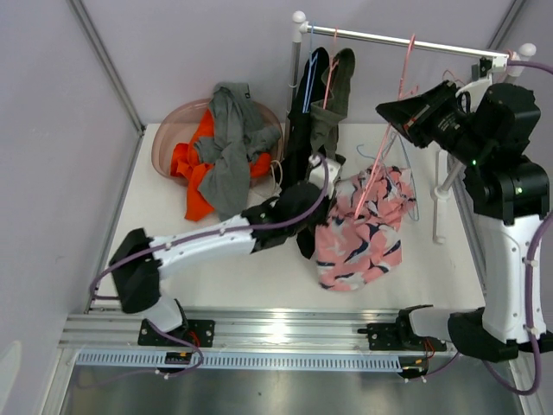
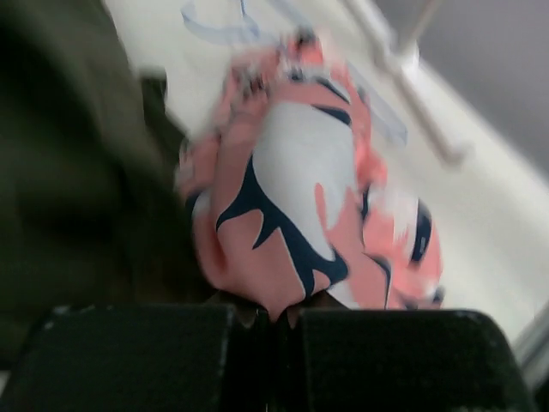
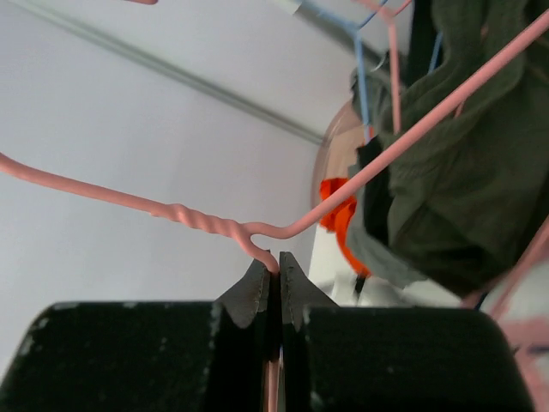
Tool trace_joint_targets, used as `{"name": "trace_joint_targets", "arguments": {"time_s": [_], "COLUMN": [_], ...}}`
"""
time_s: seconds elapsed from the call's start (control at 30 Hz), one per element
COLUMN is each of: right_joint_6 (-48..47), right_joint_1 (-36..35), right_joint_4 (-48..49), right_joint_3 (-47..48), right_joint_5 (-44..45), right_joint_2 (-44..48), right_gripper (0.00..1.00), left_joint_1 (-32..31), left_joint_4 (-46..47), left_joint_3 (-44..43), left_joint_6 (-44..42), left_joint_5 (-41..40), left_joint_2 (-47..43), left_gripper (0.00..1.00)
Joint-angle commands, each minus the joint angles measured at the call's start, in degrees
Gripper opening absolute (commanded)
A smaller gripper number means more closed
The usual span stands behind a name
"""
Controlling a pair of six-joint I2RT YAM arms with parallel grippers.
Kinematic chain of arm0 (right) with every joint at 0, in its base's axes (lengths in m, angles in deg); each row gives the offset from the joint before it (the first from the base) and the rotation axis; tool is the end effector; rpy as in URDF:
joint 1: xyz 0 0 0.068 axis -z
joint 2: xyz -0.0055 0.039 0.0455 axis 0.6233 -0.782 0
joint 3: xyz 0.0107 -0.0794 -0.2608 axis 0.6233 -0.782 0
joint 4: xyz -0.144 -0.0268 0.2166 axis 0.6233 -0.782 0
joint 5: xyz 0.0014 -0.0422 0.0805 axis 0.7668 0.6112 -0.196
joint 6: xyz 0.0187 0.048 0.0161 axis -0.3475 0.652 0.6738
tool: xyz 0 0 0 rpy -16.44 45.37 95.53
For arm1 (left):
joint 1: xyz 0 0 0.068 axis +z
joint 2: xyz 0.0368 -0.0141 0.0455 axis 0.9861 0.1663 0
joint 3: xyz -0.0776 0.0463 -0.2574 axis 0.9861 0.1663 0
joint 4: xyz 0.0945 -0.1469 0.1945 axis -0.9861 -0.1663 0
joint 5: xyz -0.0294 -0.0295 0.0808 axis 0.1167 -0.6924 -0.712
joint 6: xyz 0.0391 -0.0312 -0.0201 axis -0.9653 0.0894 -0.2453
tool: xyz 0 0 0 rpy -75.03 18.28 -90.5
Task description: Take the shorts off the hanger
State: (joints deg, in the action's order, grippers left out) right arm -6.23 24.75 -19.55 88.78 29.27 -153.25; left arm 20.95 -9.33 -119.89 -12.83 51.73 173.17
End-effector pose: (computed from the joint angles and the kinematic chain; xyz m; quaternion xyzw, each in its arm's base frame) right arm 0.1787 0.0549 0.5649 0.1481 0.7228 0.4585 0.4954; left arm 0.2136 -0.3408 0.3303 0.2145 0.7753 -0.2542 0.5369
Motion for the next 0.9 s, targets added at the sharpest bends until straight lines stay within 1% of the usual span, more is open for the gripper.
{"name": "trace_joint_targets", "arguments": {"time_s": [0.0,0.07,0.1,0.13,0.17,0.2,0.27,0.3,0.33,0.43,0.47,0.57,0.73,0.8,0.87], "right_joint_6": [-3.6,-4.8,-5.3,-6.0,-6.5,-7.2,-7.9,-8.7,-9.0,-9.2,-9.3,-8.1,-7.2,-7.2,-7.5], "right_joint_1": [5.9,8.2,9.9,10.7,11.6,12.4,14.7,15.3,16.1,17.2,17.8,18.6,19.2,19.3,19.3], "right_joint_4": [1.0,2.0,2.1,2.0,1.9,2.0,2.2,2.3,2.3,2.0,1.6,1.8,3.5,5.6,6.3], "right_joint_3": [1.3,2.1,3.8,4.8,5.7,6.5,8.9,9.9,12.1,16.8,20.5,25.4,23.5,19.3,17.2], "right_joint_5": [-2.8,-3.8,-4.2,-4.4,-4.7,-6.0,-6.6,-6.6,-6.7,-7.4,-7.4,-7.8,-7.9,-7.3,-6.9], "right_joint_2": [-4.8,-7.8,-9.2,-10.5,-11.8,-14.6,-17.1,-19.4,-20.6,-25.5,-26.7,-30.2,-31.2,-29.8,-28.9], "right_gripper": [0.00,0.00,0.00,0.00,0.00,0.00,0.00,0.00,0.00,0.00,0.00,0.00,0.00,0.00,0.00], "left_joint_1": [-5.0,-8.3,-9.2,-10.0,-10.8,-10.8,-10.8,-10.8,-10.9,-10.9,-11.0,-11.1,-11.3,-11.3,-11.3], "left_joint_4": [2.5,1.8,1.8,0.0,-0.8,-2.2,-3.0,-3.2,-3.1,-2.6,-2.6,-2.5,-2.4,-2.5,-3.0], "left_joint_3": [9.0,13.7,15.3,16.0,16.5,18.5,20.1,22.9,23.9,29.3,30.2,33.3,35.2,34.8,33.3], "left_joint_6": [2.0,-1.3,-2.5,-3.2,-3.1,-2.5,-1.2,-1.1,-0.7,-0.4,0.2,1.5,2.1,1.8,1.4], "left_joint_5": [0.8,0.0,0.0,0.2,0.3,0.6,0.6,0.9,0.9,2.2,2.4,2.8,2.9,2.7,2.0], "left_joint_2": [-15.4,-20.6,-25.5,-27.9,-30.0,-34.3,-38.2,-41.6,-43.0,-46.6,-47.0,-48.3,-49.4,-49.6,-49.7], "left_gripper": [0.00,0.00,0.00,0.00,0.00,0.00,0.00,0.00,0.00,0.00,0.00,0.00,0.00,0.00,0.00]}}
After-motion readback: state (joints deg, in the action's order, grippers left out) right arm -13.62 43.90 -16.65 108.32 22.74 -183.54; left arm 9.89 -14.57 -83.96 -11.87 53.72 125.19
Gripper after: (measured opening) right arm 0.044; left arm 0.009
